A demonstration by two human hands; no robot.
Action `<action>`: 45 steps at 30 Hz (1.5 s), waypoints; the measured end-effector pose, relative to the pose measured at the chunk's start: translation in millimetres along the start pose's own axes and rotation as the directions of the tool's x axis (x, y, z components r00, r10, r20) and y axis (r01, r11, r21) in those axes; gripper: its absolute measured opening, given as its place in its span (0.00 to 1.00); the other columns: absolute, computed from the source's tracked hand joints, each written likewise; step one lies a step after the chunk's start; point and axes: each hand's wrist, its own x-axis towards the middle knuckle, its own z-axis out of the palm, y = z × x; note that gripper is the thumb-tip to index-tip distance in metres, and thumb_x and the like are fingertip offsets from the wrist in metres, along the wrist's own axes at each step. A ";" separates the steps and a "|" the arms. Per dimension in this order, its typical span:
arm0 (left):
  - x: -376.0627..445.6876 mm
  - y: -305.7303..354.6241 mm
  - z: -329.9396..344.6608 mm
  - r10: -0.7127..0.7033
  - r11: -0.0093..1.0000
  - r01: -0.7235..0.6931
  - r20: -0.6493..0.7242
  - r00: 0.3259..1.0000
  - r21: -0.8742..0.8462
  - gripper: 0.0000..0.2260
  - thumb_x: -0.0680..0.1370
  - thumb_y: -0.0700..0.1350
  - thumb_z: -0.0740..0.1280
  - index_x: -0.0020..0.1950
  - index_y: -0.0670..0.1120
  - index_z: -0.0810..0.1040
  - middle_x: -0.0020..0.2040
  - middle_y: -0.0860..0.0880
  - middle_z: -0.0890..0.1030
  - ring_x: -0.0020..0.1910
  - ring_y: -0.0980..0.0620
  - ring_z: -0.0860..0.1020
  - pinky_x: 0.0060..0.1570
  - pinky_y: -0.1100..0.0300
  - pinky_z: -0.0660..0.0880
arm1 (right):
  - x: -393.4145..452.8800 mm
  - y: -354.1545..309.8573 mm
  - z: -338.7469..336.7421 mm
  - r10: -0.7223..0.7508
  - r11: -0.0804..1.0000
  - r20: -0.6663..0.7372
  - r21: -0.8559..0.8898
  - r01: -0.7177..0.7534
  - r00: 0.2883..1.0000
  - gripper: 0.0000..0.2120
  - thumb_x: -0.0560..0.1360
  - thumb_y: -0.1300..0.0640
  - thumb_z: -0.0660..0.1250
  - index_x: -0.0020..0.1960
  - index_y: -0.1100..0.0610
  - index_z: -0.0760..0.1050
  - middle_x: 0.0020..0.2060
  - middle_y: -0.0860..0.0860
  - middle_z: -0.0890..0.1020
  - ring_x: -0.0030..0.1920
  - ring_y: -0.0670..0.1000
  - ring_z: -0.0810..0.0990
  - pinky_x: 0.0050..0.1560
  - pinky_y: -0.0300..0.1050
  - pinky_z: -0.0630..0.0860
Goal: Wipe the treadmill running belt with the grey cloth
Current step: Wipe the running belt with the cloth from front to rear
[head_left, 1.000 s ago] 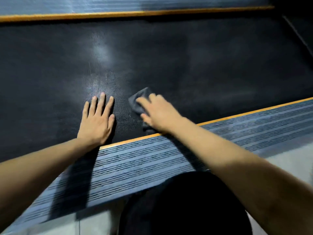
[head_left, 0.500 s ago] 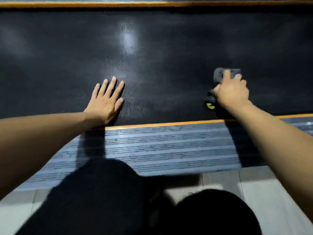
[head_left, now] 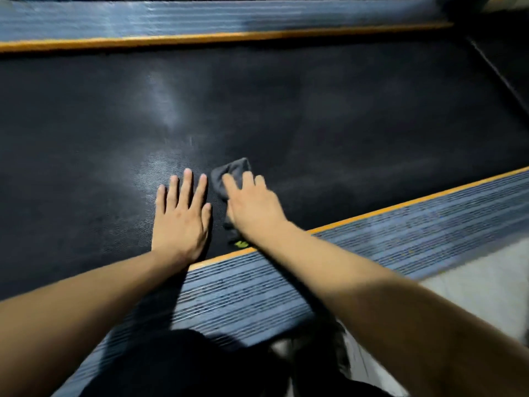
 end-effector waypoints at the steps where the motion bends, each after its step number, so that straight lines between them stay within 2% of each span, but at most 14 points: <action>1: 0.3 -0.7 -0.3 0.006 1.000 -0.006 -0.005 1.000 -0.012 0.27 0.84 0.54 0.45 0.83 0.49 0.52 0.83 0.43 0.53 0.82 0.39 0.52 0.79 0.43 0.46 | -2.0 -7.6 -0.7 0.024 1.000 0.044 0.005 -0.024 0.999 0.28 0.76 0.52 0.64 0.74 0.53 0.63 0.60 0.61 0.73 0.56 0.62 0.73 0.45 0.54 0.77; 6: -0.5 -15.0 -10.1 0.121 0.993 -0.121 0.008 0.993 -0.010 0.27 0.84 0.54 0.46 0.82 0.48 0.56 0.82 0.42 0.58 0.80 0.38 0.57 0.79 0.42 0.54 | -20.6 37.7 2.3 0.241 0.967 -0.027 -0.078 -0.243 0.970 0.27 0.72 0.50 0.71 0.69 0.50 0.69 0.51 0.59 0.75 0.50 0.62 0.76 0.40 0.52 0.77; 9: -5.9 -44.0 -17.8 0.145 0.989 -0.146 0.016 0.989 0.013 0.28 0.83 0.57 0.47 0.82 0.50 0.56 0.82 0.42 0.57 0.81 0.39 0.56 0.78 0.42 0.54 | -21.1 91.2 1.6 0.564 0.825 -0.029 -0.023 -0.564 0.825 0.25 0.75 0.52 0.67 0.70 0.52 0.66 0.58 0.63 0.73 0.57 0.66 0.73 0.51 0.56 0.76; 13: -8.3 -93.2 -23.5 0.025 0.999 -0.024 -0.015 1.000 0.031 0.28 0.83 0.57 0.47 0.83 0.52 0.55 0.82 0.42 0.57 0.81 0.39 0.56 0.79 0.41 0.52 | -7.9 88.9 16.0 0.687 0.725 -0.065 -0.003 -0.689 0.723 0.25 0.78 0.55 0.64 0.73 0.56 0.64 0.64 0.68 0.68 0.60 0.70 0.70 0.57 0.60 0.73; 15: -6.7 -100.6 -24.3 -0.009 0.999 0.010 -0.028 1.000 0.031 0.28 0.83 0.57 0.48 0.82 0.52 0.56 0.82 0.43 0.57 0.81 0.40 0.56 0.79 0.42 0.52 | -4.1 71.3 23.1 0.669 0.739 -0.102 -0.004 -0.673 0.736 0.22 0.78 0.56 0.61 0.71 0.58 0.66 0.62 0.68 0.70 0.58 0.69 0.71 0.53 0.58 0.73; 17: -6.7 -99.6 -23.2 -0.042 0.999 0.043 -0.043 0.998 0.023 0.27 0.83 0.56 0.49 0.82 0.52 0.57 0.82 0.43 0.58 0.81 0.41 0.56 0.79 0.42 0.51 | 2.3 35.7 24.9 0.558 0.823 -0.122 -0.042 -0.566 0.821 0.21 0.75 0.55 0.60 0.67 0.58 0.70 0.56 0.65 0.74 0.51 0.66 0.74 0.44 0.53 0.72; 20: -5.4 -97.0 -22.9 -0.050 0.999 0.050 -0.032 0.998 -0.007 0.27 0.82 0.55 0.49 0.82 0.52 0.57 0.82 0.44 0.58 0.81 0.42 0.56 0.79 0.42 0.52 | 12.2 -50.5 30.2 0.233 0.971 -0.128 -0.020 -0.237 0.964 0.25 0.73 0.52 0.61 0.69 0.55 0.70 0.51 0.61 0.76 0.46 0.62 0.74 0.42 0.53 0.73; 22: -5.6 -98.5 -22.6 -0.047 0.999 0.047 -0.028 0.998 -0.005 0.27 0.82 0.54 0.49 0.82 0.52 0.58 0.82 0.44 0.59 0.81 0.41 0.57 0.79 0.43 0.53 | 12.7 -92.1 28.9 0.066 0.997 -0.124 -0.022 -0.069 0.990 0.27 0.74 0.49 0.56 0.72 0.54 0.69 0.51 0.59 0.76 0.46 0.61 0.74 0.44 0.53 0.73; 26: -2.4 -103.9 -24.3 -0.025 1.000 0.025 -0.016 1.000 0.002 0.27 0.81 0.55 0.51 0.80 0.52 0.63 0.80 0.44 0.63 0.78 0.41 0.63 0.76 0.44 0.58 | 19.0 -93.1 31.8 0.106 0.994 -0.216 0.053 -0.097 0.971 0.27 0.73 0.50 0.68 0.71 0.53 0.72 0.48 0.58 0.76 0.45 0.59 0.75 0.44 0.53 0.76; 30: 16.9 -121.9 -33.9 -0.001 1.000 0.002 -0.034 0.999 0.029 0.27 0.81 0.57 0.50 0.80 0.52 0.64 0.80 0.44 0.64 0.79 0.42 0.63 0.75 0.46 0.57 | 70.8 -90.7 34.3 0.214 0.974 -0.273 0.126 -0.186 0.938 0.25 0.73 0.53 0.70 0.69 0.52 0.74 0.51 0.60 0.78 0.46 0.60 0.76 0.45 0.54 0.76; 34: 56.3 -171.7 -41.7 -0.083 0.995 0.087 -0.091 0.992 0.047 0.29 0.80 0.59 0.51 0.80 0.52 0.64 0.80 0.43 0.65 0.78 0.40 0.63 0.77 0.42 0.56 | 159.2 -74.5 25.6 0.281 0.956 -0.200 0.139 -0.257 0.939 0.23 0.79 0.50 0.61 0.74 0.49 0.67 0.62 0.60 0.73 0.58 0.61 0.72 0.60 0.55 0.68; 39: 77.4 -201.0 -36.9 -0.097 0.993 0.103 -0.089 0.991 0.062 0.29 0.81 0.63 0.46 0.83 0.57 0.52 0.83 0.45 0.55 0.82 0.44 0.53 0.79 0.40 0.48 | 264.0 -42.7 18.2 0.268 0.963 -0.260 0.106 -0.249 0.928 0.22 0.80 0.50 0.59 0.74 0.49 0.67 0.65 0.61 0.71 0.63 0.62 0.69 0.64 0.55 0.64; 43: 79.7 -197.9 -33.1 -0.087 0.994 0.093 -0.095 0.992 0.059 0.30 0.82 0.63 0.44 0.83 0.57 0.50 0.83 0.45 0.53 0.82 0.44 0.51 0.79 0.40 0.47 | 306.6 -39.9 17.5 0.471 0.869 -0.167 0.259 -0.423 0.866 0.21 0.81 0.52 0.57 0.74 0.48 0.66 0.71 0.61 0.65 0.68 0.62 0.65 0.69 0.55 0.62; 45: 77.7 -200.2 -33.0 -0.107 0.992 0.113 -0.087 0.990 0.062 0.30 0.82 0.64 0.43 0.83 0.57 0.49 0.84 0.46 0.52 0.83 0.44 0.50 0.79 0.40 0.46 | 311.0 -72.1 23.2 0.467 0.869 -0.189 0.277 -0.409 0.864 0.22 0.79 0.53 0.58 0.73 0.48 0.68 0.69 0.60 0.67 0.66 0.63 0.67 0.66 0.55 0.65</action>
